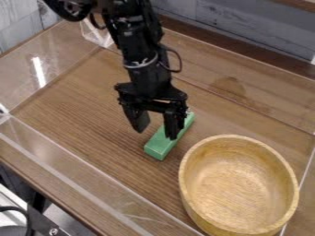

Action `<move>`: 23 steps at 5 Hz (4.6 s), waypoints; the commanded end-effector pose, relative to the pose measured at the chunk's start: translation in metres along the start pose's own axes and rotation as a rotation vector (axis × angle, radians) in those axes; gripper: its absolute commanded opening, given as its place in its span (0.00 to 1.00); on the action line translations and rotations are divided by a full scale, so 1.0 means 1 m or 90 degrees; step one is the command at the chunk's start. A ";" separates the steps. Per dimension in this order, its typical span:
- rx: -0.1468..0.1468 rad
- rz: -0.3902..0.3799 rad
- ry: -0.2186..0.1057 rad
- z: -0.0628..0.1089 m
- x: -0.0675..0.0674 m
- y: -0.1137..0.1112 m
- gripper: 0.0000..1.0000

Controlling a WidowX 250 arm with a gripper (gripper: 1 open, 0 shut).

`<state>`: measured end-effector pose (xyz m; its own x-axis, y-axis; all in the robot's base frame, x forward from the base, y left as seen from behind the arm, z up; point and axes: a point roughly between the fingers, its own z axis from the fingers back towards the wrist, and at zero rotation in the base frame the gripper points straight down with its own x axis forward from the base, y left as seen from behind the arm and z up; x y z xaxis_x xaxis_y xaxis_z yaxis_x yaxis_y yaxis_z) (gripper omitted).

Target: Put the green block in the brown bowl

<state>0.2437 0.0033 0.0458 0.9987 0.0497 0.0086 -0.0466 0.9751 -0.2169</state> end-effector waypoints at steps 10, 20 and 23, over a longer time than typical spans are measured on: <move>0.010 -0.003 0.029 0.047 -0.018 -0.032 0.00; -0.001 -0.019 0.027 0.021 -0.068 -0.150 0.00; -0.008 -0.002 0.024 0.022 -0.071 -0.146 0.00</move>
<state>0.1740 -0.1365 0.0853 0.9966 0.0303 -0.0763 -0.0449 0.9792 -0.1977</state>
